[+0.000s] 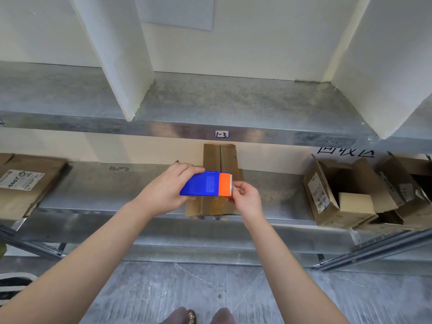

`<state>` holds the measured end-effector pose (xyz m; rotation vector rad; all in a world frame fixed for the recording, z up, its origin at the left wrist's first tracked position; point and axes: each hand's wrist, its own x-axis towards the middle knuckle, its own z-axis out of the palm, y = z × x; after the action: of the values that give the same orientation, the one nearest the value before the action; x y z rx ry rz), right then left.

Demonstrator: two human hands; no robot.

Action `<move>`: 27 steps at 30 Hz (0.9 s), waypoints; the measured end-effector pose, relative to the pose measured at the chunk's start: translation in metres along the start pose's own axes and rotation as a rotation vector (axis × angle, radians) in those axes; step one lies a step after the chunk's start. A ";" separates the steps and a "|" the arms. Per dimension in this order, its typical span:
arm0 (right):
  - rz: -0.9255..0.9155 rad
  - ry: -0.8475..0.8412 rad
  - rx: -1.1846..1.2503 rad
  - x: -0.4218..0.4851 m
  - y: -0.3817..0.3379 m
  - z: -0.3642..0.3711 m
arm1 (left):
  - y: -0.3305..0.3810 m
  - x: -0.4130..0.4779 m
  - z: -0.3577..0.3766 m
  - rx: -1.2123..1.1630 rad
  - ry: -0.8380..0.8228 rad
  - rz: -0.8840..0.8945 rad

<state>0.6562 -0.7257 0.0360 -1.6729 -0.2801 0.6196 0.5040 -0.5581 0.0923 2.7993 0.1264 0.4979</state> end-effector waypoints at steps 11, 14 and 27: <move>0.029 0.381 -0.164 0.012 0.013 -0.047 | -0.040 -0.040 -0.030 -0.034 -0.073 -0.258; 0.032 0.353 -0.213 0.013 0.018 -0.056 | -0.061 -0.058 -0.043 0.017 -0.129 -0.342; 0.078 0.230 -0.345 0.030 0.035 -0.045 | -0.074 -0.052 -0.020 0.042 -0.177 -0.402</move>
<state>0.7000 -0.7552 -0.0014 -2.0766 -0.1616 0.4464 0.4453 -0.4892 0.0712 2.7363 0.6490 0.1516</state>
